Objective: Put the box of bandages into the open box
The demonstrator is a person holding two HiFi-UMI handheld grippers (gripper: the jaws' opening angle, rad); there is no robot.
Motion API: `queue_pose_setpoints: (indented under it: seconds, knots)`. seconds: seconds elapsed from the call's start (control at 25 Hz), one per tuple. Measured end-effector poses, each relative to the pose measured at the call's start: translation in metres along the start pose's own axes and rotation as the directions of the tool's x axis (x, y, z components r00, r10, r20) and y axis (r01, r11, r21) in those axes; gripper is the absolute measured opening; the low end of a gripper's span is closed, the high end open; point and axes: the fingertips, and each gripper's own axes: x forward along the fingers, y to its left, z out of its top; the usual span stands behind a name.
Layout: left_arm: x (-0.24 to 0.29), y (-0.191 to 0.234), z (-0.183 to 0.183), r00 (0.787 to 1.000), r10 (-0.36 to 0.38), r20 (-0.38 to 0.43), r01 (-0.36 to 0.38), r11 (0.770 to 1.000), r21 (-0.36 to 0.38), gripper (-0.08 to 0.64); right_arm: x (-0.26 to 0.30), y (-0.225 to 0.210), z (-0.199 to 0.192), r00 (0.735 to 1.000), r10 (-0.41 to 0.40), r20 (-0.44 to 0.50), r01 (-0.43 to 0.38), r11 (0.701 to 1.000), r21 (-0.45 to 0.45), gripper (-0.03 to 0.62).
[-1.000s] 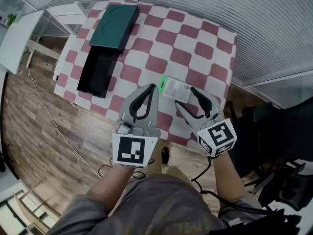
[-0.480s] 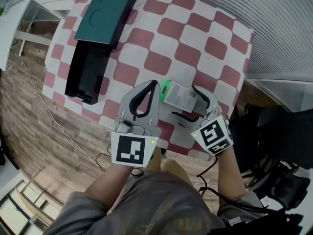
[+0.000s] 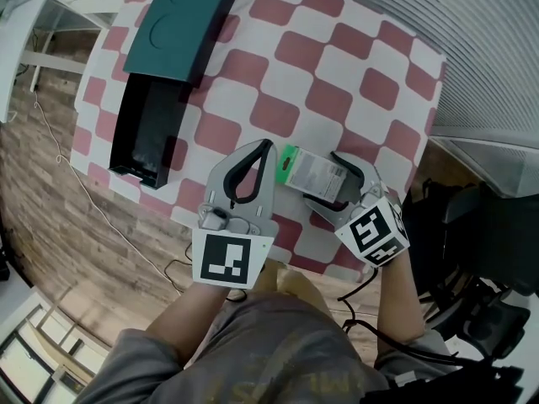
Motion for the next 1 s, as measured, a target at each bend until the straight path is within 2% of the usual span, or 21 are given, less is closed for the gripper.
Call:
queue_pose_setpoints:
  seconds: [0.2, 0.32, 0.68, 1.0]
  knots:
    - [0.002, 0.0, 0.001, 1.0, -0.002, 0.0, 0.002, 1.0, -0.005, 0.0, 0.001, 0.002, 0.001, 1.0, 0.007, -0.009, -0.008, 1.0, -0.018, 0.4]
    - [0.001, 0.001, 0.004, 1.0, 0.007, 0.006, -0.007, 1.0, -0.008, 0.0, -0.001, -0.001, 0.005, 1.0, -0.02, 0.001, 0.02, 1.0, -0.014, 0.397]
    - [-0.03, 0.004, 0.023, 0.996, 0.062, 0.066, -0.064, 0.998, 0.025, 0.0, -0.037, 0.003, 0.041, 0.983, -0.103, 0.15, 0.1, 0.995, 0.028, 0.397]
    - [-0.099, -0.012, 0.037, 0.986, 0.114, 0.122, -0.121, 0.991, 0.052, 0.0, -0.079, 0.041, 0.07, 0.959, -0.153, 0.237, 0.149, 0.988, 0.034, 0.396]
